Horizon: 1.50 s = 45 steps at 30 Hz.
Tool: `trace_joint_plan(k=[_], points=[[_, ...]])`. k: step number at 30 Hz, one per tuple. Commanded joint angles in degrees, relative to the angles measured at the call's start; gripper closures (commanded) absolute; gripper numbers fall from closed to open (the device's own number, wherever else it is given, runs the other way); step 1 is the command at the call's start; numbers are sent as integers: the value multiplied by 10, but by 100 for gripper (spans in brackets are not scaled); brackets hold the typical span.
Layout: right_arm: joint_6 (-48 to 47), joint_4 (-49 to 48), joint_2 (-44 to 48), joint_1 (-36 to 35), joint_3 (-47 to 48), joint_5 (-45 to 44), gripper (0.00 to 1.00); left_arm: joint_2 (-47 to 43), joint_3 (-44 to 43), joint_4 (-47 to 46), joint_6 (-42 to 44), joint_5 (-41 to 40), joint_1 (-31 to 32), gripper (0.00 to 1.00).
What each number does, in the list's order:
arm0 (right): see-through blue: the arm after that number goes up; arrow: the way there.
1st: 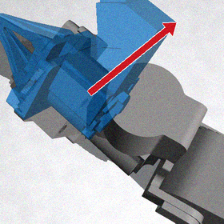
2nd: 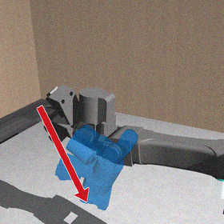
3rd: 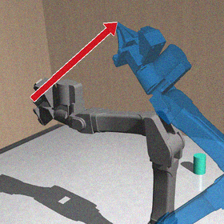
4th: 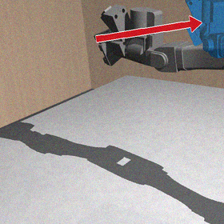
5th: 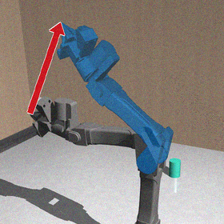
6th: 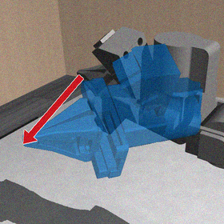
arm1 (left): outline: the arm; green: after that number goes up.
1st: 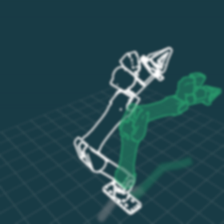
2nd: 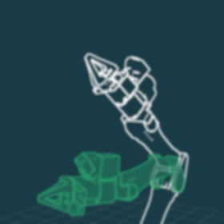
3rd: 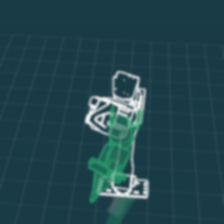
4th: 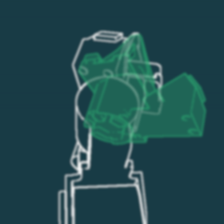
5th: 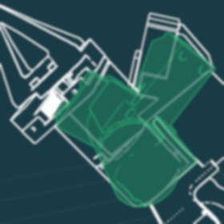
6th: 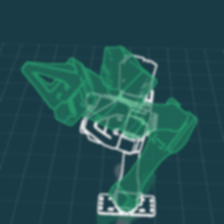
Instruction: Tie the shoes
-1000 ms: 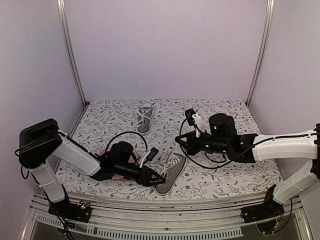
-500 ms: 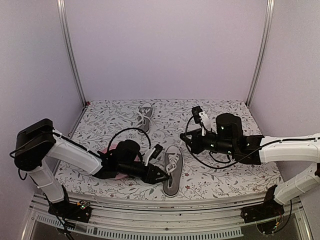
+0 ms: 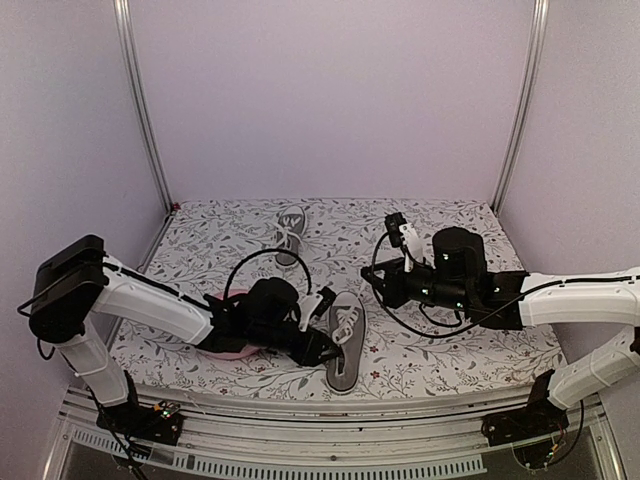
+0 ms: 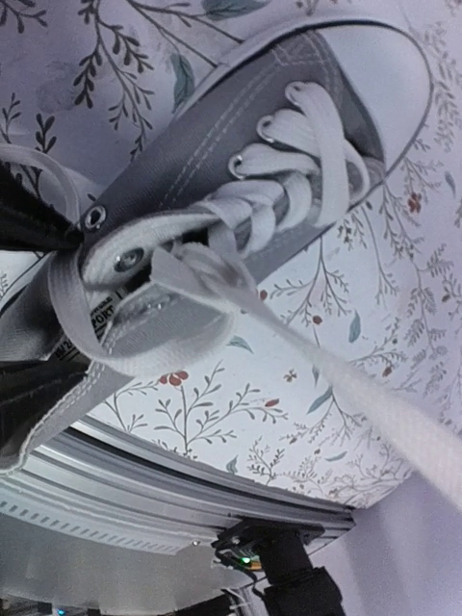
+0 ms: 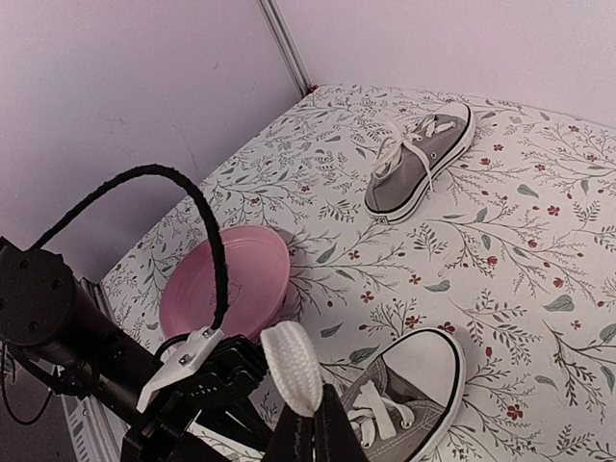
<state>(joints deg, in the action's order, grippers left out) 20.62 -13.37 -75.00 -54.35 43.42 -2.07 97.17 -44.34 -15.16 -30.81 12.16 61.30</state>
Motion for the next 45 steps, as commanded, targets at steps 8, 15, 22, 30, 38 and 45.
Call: trace_joint_plan(k=[8,15,22,30,38,45], points=[[10,-2,33,2,-20,-41,98,-25,4,41,9,-98,11,98],[39,51,70,3,-31,-122,98,-80,44,58,-2,-145,11,100],[60,96,80,11,-40,-142,98,-106,76,76,-16,-164,10,100],[111,155,84,12,-61,-156,98,-129,105,96,-30,-173,10,100],[171,256,121,13,-72,-213,98,-135,94,92,-6,-159,8,100],[212,257,123,41,-123,-197,98,-92,94,73,-4,-136,-2,100]])
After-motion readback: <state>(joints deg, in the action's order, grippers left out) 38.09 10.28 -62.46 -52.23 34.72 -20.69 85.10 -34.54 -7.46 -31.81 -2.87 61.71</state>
